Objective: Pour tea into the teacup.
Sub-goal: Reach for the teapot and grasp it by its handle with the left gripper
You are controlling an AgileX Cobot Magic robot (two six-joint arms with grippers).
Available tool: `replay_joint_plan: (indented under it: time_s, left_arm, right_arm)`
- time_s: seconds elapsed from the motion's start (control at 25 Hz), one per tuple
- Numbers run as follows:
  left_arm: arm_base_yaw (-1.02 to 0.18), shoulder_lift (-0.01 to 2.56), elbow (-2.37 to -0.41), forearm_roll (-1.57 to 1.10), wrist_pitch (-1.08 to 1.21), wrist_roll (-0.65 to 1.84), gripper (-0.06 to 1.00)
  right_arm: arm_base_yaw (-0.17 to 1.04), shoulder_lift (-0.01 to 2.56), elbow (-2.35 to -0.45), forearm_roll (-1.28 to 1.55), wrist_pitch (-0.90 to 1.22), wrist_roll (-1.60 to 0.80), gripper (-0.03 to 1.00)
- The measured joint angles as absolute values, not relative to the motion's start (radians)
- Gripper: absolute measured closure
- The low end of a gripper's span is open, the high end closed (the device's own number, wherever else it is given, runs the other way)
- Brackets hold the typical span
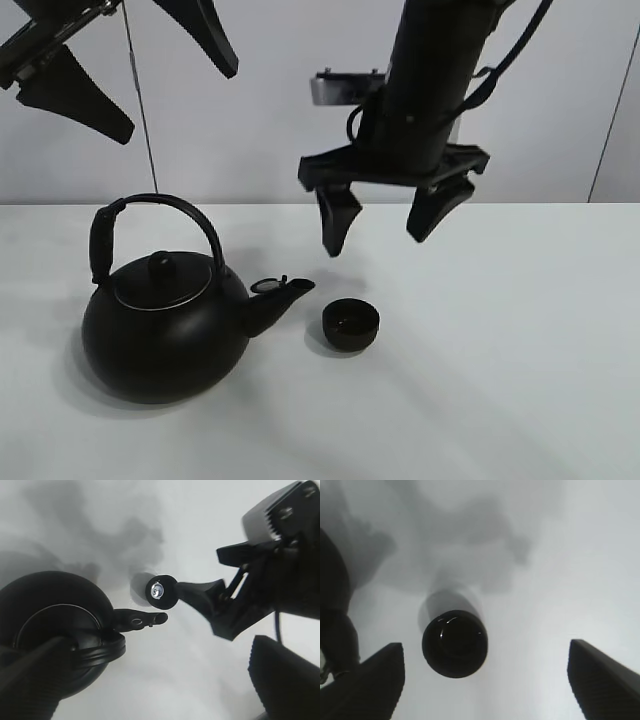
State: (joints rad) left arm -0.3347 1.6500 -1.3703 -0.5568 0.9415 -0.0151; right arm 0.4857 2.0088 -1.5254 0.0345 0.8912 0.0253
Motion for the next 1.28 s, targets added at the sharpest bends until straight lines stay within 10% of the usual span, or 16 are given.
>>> replay_joint_plan:
  time_s: [1.28]
  left_arm:
    - [-0.335,1.650,-1.370,-0.557,0.942,-0.015,0.25]
  right_arm:
    - [0.284,1.873,-1.579,0.278,1.029,0.021,0.36]
